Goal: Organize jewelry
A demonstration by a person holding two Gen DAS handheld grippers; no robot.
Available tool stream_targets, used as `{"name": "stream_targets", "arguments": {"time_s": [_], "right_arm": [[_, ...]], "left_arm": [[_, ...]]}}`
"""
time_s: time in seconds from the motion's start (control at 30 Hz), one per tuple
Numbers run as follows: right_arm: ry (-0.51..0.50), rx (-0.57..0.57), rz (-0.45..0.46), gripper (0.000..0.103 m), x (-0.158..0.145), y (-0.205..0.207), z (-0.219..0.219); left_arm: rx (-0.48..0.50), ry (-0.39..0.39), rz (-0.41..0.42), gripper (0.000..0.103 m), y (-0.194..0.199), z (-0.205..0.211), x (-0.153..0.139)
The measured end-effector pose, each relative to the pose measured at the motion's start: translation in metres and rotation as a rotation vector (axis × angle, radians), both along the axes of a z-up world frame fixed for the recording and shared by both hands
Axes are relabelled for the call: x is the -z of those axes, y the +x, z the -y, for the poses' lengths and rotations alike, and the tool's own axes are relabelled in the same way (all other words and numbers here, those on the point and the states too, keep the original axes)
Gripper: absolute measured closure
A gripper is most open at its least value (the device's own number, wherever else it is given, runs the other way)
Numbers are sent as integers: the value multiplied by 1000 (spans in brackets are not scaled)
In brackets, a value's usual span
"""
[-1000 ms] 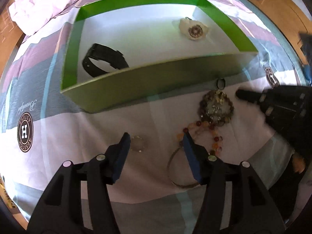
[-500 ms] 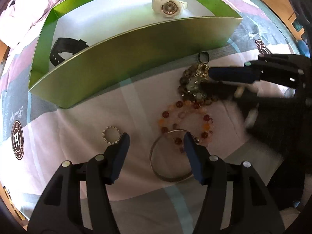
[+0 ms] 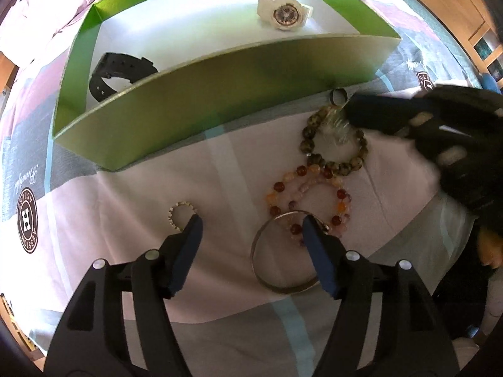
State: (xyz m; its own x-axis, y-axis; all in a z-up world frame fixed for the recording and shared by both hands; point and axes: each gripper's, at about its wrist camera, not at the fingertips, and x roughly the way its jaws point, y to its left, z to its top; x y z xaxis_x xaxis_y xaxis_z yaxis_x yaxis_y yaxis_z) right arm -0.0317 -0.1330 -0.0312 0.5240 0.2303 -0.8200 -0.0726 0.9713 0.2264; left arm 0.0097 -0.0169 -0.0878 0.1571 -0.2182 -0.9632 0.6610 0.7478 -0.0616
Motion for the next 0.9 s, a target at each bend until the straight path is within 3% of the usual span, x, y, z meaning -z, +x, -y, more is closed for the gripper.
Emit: {"name": "stream_targets", "arguments": {"time_s": [0.17,0.5,0.57,0.63,0.7,0.77,0.8,0.9], "right_arm": [[93,33,64,96,-25,-9,25],[74,101,-80,96,4,-1,33],[64,108,-87,96,6,-1,34],[63,113,-92,96,7,0,35],[60,117,-95,96,8,0,36],[53,120,-97,96,9,0,36],[53,121,-97,96,10,1,36],[48,125,-100,96,11,1,37]], "left_arm": [[28,-64,13,36,-6,-4,-9],[99,-36,30,35,-18,16,4],[90,-39,36,41,-17,15,4],[83,-27,55,59,-16,20,3],[66,-46,42,63,-12,16,0],[41,-63,29,75,-3,8,-3],[26,-71,26,87,3,2,-5],[-29,-97,20,88,15,-11,-12]]}}
